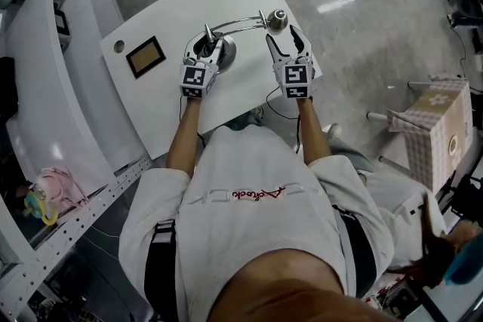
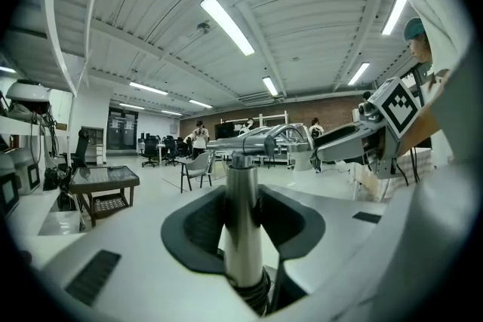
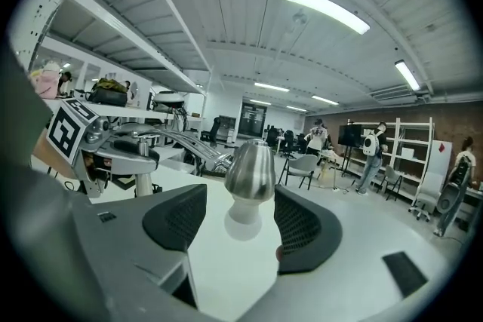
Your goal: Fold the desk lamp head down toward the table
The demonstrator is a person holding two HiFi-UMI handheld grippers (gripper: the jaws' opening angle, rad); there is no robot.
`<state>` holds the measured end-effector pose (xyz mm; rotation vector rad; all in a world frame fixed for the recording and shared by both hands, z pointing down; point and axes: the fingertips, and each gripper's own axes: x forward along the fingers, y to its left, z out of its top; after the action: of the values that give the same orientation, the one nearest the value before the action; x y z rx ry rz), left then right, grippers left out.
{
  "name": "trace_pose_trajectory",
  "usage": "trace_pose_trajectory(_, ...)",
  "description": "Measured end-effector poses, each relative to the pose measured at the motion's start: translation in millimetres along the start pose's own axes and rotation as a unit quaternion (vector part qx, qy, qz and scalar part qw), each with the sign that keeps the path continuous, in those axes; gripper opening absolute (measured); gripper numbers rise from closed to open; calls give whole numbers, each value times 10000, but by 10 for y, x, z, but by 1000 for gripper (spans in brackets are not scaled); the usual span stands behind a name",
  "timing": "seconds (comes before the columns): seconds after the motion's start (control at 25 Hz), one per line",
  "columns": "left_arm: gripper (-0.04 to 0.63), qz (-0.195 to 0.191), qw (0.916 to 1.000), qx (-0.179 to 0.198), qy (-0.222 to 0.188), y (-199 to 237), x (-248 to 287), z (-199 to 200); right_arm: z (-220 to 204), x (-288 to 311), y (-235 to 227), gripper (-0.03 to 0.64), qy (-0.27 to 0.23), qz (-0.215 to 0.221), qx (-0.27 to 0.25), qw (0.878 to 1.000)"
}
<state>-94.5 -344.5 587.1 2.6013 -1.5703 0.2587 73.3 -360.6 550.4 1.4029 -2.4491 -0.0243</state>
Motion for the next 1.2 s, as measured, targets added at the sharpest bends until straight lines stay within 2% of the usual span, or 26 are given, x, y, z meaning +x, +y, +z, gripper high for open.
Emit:
trace_pose_trajectory(0.12,140,2,10000,85,8,11,-17,-4,-11,-59,52,304,-11,43,17,10000)
trace_pose_trajectory(0.28,183,17,9999,-69,-75,6,-107,40,-31,-154,105,304,-10,97,42,9999)
trace_pose_trajectory(0.56,183,289,9995,-140,12,-66,-351,-90,-23,-266,150,290,-86,137,112,9998)
trace_pose_trajectory(0.76,137,502,9986,-190,34,-130,-546,-124,-4,-372,200,187,-235,233,367,9988)
trace_pose_trajectory(0.88,72,448,9989,-163,21,-260,-581,-104,-12,-432,208,128,-255,242,381,9987)
trace_pose_trajectory(0.92,68,416,9990,-155,5,-309,-582,-91,-13,-456,210,111,-270,263,400,9985)
trace_pose_trajectory(1.0,26,336,9993,-148,-24,-427,-578,-59,-21,-517,210,44,-311,340,501,9977)
trace_pose_trajectory(1.2,26,193,9996,-78,-199,-691,-526,115,-46,-623,192,31,-434,492,636,9958)
